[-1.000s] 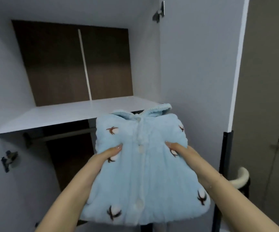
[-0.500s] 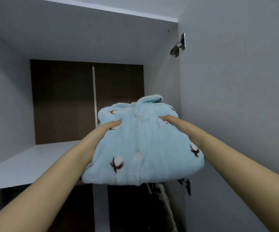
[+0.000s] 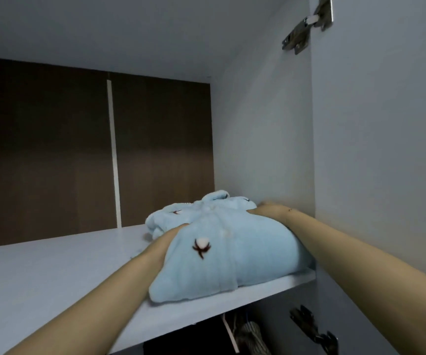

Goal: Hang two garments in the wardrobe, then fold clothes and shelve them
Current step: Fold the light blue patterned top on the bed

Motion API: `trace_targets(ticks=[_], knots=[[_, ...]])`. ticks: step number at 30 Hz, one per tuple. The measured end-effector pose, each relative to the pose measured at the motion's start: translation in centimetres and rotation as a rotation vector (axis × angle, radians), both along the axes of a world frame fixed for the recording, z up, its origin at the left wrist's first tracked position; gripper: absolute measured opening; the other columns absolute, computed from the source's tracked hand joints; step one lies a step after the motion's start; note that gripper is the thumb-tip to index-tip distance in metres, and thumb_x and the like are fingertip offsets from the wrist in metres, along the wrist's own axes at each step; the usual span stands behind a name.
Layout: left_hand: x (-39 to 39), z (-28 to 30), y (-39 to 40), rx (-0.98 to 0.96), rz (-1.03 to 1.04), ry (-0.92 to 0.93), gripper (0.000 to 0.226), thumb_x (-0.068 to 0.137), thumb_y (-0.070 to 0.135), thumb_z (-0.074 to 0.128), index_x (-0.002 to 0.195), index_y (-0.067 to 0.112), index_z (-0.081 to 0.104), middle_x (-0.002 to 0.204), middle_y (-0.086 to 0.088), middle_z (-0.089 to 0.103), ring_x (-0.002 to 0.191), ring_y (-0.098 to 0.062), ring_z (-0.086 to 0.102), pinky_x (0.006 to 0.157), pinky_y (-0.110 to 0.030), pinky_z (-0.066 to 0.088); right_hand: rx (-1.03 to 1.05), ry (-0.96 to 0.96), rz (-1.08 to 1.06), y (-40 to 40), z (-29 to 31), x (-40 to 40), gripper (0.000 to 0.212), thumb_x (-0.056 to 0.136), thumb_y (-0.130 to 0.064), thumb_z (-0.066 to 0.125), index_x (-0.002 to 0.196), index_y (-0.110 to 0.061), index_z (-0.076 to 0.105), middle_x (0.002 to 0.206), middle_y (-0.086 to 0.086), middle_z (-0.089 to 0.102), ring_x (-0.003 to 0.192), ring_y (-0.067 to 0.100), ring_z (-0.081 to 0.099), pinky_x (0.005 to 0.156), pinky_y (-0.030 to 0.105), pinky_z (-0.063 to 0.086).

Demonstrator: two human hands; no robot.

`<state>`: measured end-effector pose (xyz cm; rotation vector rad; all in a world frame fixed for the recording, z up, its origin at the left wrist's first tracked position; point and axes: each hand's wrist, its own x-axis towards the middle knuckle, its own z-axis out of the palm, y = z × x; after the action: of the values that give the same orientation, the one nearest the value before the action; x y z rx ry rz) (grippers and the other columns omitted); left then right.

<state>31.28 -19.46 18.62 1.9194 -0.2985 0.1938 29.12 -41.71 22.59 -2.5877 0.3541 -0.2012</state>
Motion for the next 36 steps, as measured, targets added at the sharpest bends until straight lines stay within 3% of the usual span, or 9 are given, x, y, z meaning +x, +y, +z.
trace_targets(ticks=[3, 6, 12, 18, 23, 26, 29, 31, 36], knots=[[-0.8, -0.5, 1.4, -0.087, -0.198, 0.205, 0.024, 0.095, 0.000, 0.042, 0.106, 0.007, 0.063, 0.076, -0.007, 0.051, 0.063, -0.022, 0.053, 0.051, -0.023, 0.048, -0.225, 0.102, 0.072, 0.1, 1.1, 0.7, 0.034, 0.094, -0.044, 0.053, 0.116, -0.019, 0.057, 0.132, 0.007, 0.057, 0.110, 0.023, 0.054, 0.085, 0.027, 0.036], [-4.0, -0.3, 2.1, -0.199, -0.261, 0.477, 0.010, 0.092, 0.005, 0.057, 0.082, 0.006, 0.055, 0.085, -0.008, 0.058, 0.073, -0.022, 0.058, 0.061, -0.019, 0.045, -0.294, 0.075, 0.084, 0.2, 2.6, 0.6, 0.033, 0.092, -0.035, 0.057, 0.118, -0.015, 0.052, 0.135, 0.011, 0.055, 0.112, 0.026, 0.056, 0.095, 0.032, 0.044], [-6.7, -1.1, 4.2, -0.577, -0.383, 0.426, 0.030, 0.091, 0.026, 0.060, 0.118, 0.014, 0.068, 0.113, -0.011, 0.071, 0.106, -0.028, 0.067, 0.094, -0.040, 0.050, -0.107, -0.185, 0.476, 4.6, 3.6, -3.5, 0.069, 0.080, -0.075, 0.052, 0.139, -0.040, 0.047, 0.147, -0.014, 0.043, 0.133, 0.012, 0.040, 0.104, 0.030, 0.028], [-5.7, -2.7, 6.4, -0.769, -0.118, 0.519, 0.023, 0.093, 0.025, 0.048, 0.108, 0.009, 0.054, 0.093, -0.014, 0.061, 0.086, -0.029, 0.062, 0.078, -0.038, 0.047, -0.082, -0.022, 0.541, 6.2, -1.0, -3.5, 0.070, 0.066, -0.094, 0.036, 0.127, -0.062, 0.046, 0.134, -0.032, 0.048, 0.128, 0.002, 0.044, 0.114, 0.039, 0.026], [-0.5, -0.8, 9.2, -0.785, 0.026, 0.634, 0.064, 0.102, 0.034, 0.030, 0.150, -0.006, 0.016, 0.154, -0.025, 0.028, 0.140, -0.036, 0.033, 0.117, -0.045, 0.025, -0.036, -0.034, 0.573, 5.5, -1.4, -3.5, 0.068, 0.064, -0.093, 0.040, 0.126, -0.066, 0.044, 0.138, -0.031, 0.044, 0.130, 0.002, 0.040, 0.113, 0.034, 0.026], [2.3, -0.5, 9.0, -0.774, 0.004, 0.670, 0.068, 0.102, 0.040, 0.024, 0.144, -0.013, 0.025, 0.137, -0.029, 0.047, 0.129, -0.040, 0.046, 0.107, -0.049, 0.034, -0.032, -0.044, 0.585, 5.2, -1.8, -3.4, 0.073, 0.065, -0.092, 0.041, 0.131, -0.061, 0.043, 0.142, -0.029, 0.041, 0.132, 0.003, 0.037, 0.114, 0.035, 0.024], [3.1, -0.4, 6.7, -0.716, -0.062, 0.621, 0.047, 0.100, 0.035, 0.023, 0.097, 0.001, 0.055, 0.074, -0.014, 0.068, 0.073, -0.025, 0.064, 0.066, -0.036, 0.050, 0.013, -0.081, 0.615, 4.7, -2.4, -3.5, 0.076, 0.064, -0.090, 0.044, 0.133, -0.057, 0.045, 0.144, -0.031, 0.038, 0.132, -0.001, 0.034, 0.108, 0.028, 0.024], [3.3, -0.3, 5.0, -0.703, -0.072, 0.577, 0.034, 0.100, 0.023, 0.026, 0.073, 0.014, 0.044, 0.051, -0.002, 0.056, 0.044, -0.015, 0.055, 0.044, -0.019, 0.045, 0.036, -0.117, 0.631, 4.6, -2.6, -3.3, 0.073, 0.064, -0.089, 0.046, 0.129, -0.058, 0.047, 0.142, -0.033, 0.037, 0.131, -0.005, 0.032, 0.104, 0.024, 0.022], [4.0, 0.6, 5.4, -0.621, 0.000, 0.591, 0.019, 0.097, 0.024, 0.048, 0.083, 0.013, 0.056, 0.077, -0.007, 0.058, 0.076, -0.022, 0.062, 0.068, -0.030, 0.055, 0.054, -0.162, 0.621, 4.6, -2.6, -2.8, 0.079, 0.058, -0.093, 0.045, 0.129, -0.058, 0.048, 0.142, -0.034, 0.038, 0.132, -0.005, 0.033, 0.112, 0.029, 0.024]])
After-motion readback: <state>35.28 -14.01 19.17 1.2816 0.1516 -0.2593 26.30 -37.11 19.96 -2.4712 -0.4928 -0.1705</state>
